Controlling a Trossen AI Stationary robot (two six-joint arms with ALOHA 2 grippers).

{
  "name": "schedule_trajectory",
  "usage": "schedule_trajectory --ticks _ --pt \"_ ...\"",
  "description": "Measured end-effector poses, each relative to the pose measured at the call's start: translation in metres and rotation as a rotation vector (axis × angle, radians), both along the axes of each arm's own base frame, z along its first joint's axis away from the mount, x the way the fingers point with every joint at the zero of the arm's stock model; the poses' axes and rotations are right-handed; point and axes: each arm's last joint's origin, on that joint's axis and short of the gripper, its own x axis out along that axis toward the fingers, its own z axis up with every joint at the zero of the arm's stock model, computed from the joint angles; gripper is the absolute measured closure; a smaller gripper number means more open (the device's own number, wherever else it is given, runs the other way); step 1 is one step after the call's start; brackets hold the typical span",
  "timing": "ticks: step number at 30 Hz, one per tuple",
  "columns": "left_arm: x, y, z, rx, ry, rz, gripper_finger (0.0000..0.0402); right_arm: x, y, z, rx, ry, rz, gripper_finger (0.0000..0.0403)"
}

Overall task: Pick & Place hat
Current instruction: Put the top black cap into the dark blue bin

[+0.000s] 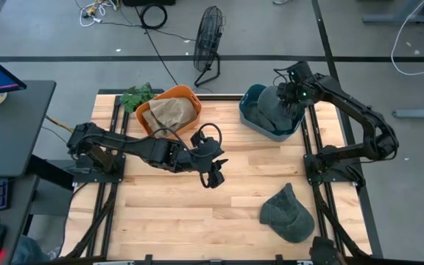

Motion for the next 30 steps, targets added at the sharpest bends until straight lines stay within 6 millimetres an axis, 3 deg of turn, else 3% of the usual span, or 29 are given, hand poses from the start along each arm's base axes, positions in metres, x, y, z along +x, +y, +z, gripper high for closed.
schedule_trajectory --ticks 7,14,18,24,30 --pt "0.0 0.0 0.0 -0.017 -0.007 0.011 0.0262 0.013 0.0 -0.008 0.002 0.044 0.131 0.0138" --pt "0.0 0.0 0.0 -0.017 -0.007 0.011 0.0262 0.026 -0.01 -0.029 0.008 0.182 0.064 0.0142" --pt "0.0 0.0 0.0 -0.016 -0.007 0.011 0.0262 0.028 -0.015 -0.032 -0.04 0.23 -0.013 0.02" --pt "0.0 0.0 0.0 -0.015 -0.004 0.011 0.0262 0.026 -0.013 -0.033 -0.026 0.238 -0.048 0.037" --pt "0.0 0.0 0.0 -0.009 -0.002 0.006 0.0262 0.03 -0.004 -0.028 -0.02 0.215 -0.064 0.039"
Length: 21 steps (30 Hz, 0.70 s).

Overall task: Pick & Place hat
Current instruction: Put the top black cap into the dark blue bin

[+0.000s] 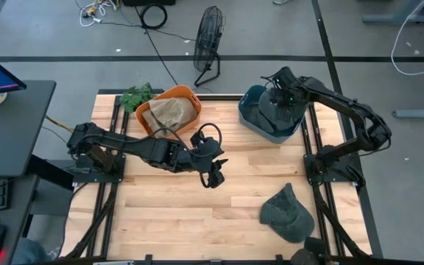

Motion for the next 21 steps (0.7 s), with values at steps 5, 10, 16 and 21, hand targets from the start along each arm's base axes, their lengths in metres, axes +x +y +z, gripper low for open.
schedule_trajectory --ticks 5,10,16,21 --pt "0.0 0.0 0.0 -0.001 0.0 0.001 0.0262 0.006 0.015 0.021 0.003 -0.115 0.031 0.0397" --pt "0.0 0.0 0.0 -0.001 -0.001 0.001 0.0262 0.01 0.024 0.033 -0.007 -0.17 0.045 0.04" --pt "0.0 0.0 0.0 -0.001 -0.001 0.001 0.0262 0.019 0.032 0.034 0.095 -0.295 0.096 0.0401" --pt "0.0 0.0 0.0 -0.001 0.0 0.0 0.0262 0.031 0.037 0.038 0.049 -0.339 0.176 0.0402"
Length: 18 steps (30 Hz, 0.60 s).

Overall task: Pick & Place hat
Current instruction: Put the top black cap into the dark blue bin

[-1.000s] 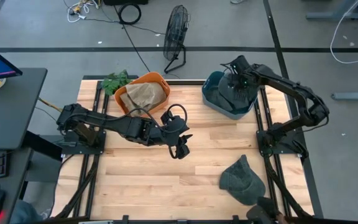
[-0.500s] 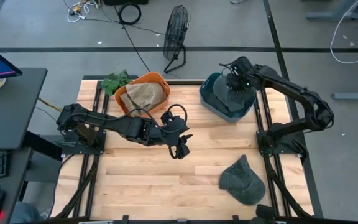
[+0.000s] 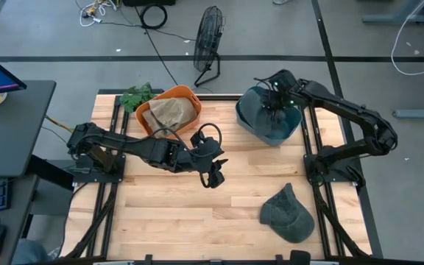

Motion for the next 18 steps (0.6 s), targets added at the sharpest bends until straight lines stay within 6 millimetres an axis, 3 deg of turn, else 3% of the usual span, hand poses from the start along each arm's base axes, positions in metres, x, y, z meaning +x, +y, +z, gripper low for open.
schedule_trajectory --ticks 12,18 --pt "0.0 0.0 0.0 0.001 0.001 -0.001 0.0262 -0.009 -0.009 -0.011 -0.069 0.223 -0.039 0.0403" --pt "0.0 0.0 0.0 0.001 0.001 -0.001 0.0262 -0.007 -0.015 -0.02 -0.047 0.259 0.036 0.0402"
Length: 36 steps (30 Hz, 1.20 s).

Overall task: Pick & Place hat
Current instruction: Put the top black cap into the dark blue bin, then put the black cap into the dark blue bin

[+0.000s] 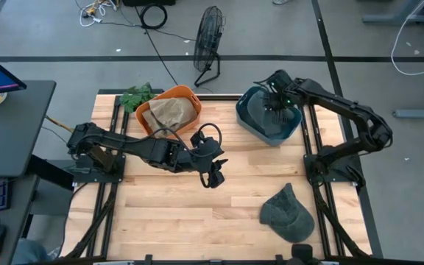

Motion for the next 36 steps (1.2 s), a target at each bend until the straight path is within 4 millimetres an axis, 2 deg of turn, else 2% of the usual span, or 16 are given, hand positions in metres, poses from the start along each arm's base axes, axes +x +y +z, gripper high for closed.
schedule_trajectory --ticks 7,14,19,25,30,36 --pt "0.0 -0.001 0.0 -0.001 0.0 -0.001 0.0262 0.008 -0.011 -0.039 0.005 0.139 -0.028 0.0394" --pt "0.0 -0.001 0.0 -0.001 0.0 -0.001 0.0262 0.021 -0.018 -0.044 -0.069 0.106 -0.03 0.0387" --pt "0.0 -0.001 0.0 -0.001 0.0 -0.001 0.0262 0.021 -0.017 -0.044 -0.066 0.103 -0.03 0.0345" --pt "0.0 -0.001 0.0 -0.001 0.0 -0.001 0.0262 0.019 -0.015 -0.044 -0.052 0.102 -0.118 0.0269" --pt "0.0 -0.001 0.0 -0.001 0.0 -0.001 0.0262 0.017 0.006 -0.028 -0.049 0.186 -0.142 0.0229" --pt "0.0 -0.001 0.0 -0.003 -0.001 0.0 0.0262 0.009 0.047 0.026 -0.036 0.149 -0.127 0.0241"
